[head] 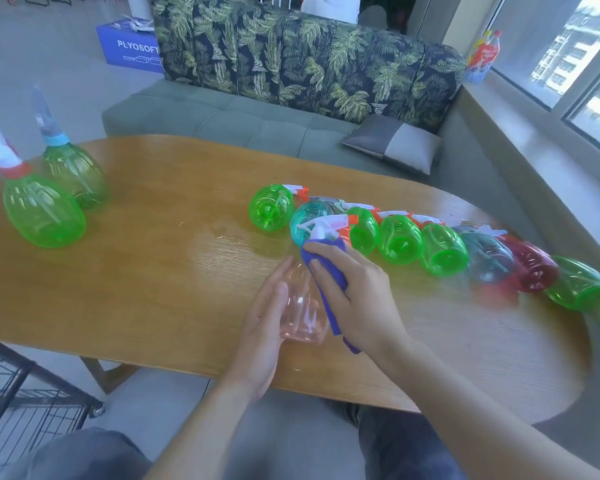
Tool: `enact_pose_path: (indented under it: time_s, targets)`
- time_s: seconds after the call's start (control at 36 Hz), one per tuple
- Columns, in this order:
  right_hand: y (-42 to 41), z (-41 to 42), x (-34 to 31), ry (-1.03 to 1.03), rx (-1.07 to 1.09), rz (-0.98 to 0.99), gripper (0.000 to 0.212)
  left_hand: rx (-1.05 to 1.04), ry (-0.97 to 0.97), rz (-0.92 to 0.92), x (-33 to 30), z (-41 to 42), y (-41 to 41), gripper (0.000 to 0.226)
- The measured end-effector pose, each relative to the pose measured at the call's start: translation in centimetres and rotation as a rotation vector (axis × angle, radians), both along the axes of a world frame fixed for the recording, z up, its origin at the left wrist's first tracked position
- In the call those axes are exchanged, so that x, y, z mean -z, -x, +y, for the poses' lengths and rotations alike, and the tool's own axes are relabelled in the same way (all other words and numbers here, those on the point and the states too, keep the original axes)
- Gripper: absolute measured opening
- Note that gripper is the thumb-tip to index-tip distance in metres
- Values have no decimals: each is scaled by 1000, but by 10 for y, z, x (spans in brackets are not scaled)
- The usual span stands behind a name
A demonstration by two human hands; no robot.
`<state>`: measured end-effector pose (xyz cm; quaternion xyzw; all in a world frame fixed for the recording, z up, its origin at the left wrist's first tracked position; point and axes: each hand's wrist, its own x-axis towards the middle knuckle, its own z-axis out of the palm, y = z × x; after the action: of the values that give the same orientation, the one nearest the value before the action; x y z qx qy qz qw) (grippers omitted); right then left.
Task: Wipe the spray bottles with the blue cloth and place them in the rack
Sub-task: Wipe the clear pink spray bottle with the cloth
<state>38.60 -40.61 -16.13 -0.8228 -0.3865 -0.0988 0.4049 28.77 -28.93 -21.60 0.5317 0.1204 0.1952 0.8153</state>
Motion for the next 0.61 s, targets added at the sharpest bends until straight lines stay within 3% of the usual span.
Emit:
enact_pose_path:
  time_s: [0.14, 0.42, 0.47, 0.53, 0.61]
  targets:
    - [23, -8, 14, -4, -137, -125, 31, 3, 36, 6, -1, 3, 0, 43]
    - [33, -37, 31, 196, -402, -520, 31, 14, 56, 16, 3, 5, -1, 46]
    - [34, -42, 31, 153, -413, -464, 31, 13, 69, 4, 1, 3, 0, 45]
    - [36, -48, 30, 47, -372, -287, 30, 6, 65, 1, 0, 1, 1, 47]
    - [36, -52, 27, -146, -132, -37, 25, 5, 57, -7, -3, 1, 2, 57]
